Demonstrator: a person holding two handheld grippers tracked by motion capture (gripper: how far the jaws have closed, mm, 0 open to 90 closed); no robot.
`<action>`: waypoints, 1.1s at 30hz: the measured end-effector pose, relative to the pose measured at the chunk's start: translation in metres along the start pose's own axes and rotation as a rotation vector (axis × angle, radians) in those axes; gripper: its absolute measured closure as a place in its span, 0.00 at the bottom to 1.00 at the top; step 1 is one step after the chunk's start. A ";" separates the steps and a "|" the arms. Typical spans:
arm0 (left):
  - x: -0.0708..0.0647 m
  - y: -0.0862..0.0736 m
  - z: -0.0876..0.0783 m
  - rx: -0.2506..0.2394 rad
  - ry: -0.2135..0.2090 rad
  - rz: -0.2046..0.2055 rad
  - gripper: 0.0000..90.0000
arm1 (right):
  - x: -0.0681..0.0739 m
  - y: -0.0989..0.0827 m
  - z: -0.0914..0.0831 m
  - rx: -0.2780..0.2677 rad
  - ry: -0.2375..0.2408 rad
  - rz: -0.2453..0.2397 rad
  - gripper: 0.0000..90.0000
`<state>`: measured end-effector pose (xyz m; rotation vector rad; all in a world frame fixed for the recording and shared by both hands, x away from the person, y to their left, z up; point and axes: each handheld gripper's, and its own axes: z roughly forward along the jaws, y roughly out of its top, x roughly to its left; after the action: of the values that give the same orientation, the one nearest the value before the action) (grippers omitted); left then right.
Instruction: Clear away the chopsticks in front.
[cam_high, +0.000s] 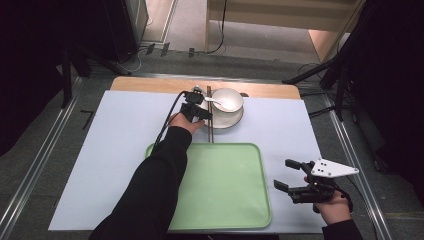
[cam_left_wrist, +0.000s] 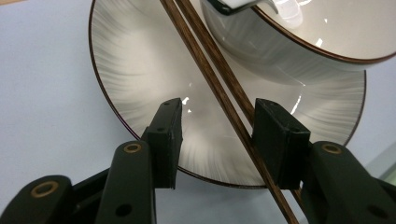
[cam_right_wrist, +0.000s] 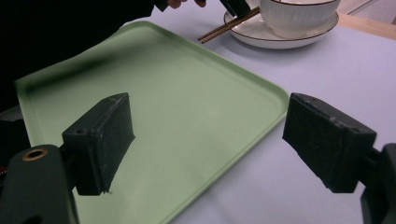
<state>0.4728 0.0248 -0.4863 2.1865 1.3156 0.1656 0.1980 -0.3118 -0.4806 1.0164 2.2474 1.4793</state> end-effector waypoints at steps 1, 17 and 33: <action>0.000 0.000 0.001 0.001 0.013 -0.004 0.66 | 0.000 0.000 0.000 -0.001 0.001 0.000 0.19; 0.008 -0.002 0.008 -0.021 0.072 -0.138 0.96 | 0.001 0.000 0.000 0.004 -0.006 -0.013 0.19; 0.037 -0.032 -0.074 -0.078 -0.026 -0.120 0.96 | 0.001 0.000 0.000 0.007 -0.007 -0.012 0.19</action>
<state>0.4383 0.0979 -0.4489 2.0322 1.3983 0.1388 0.1973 -0.3112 -0.4800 1.0074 2.2517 1.4613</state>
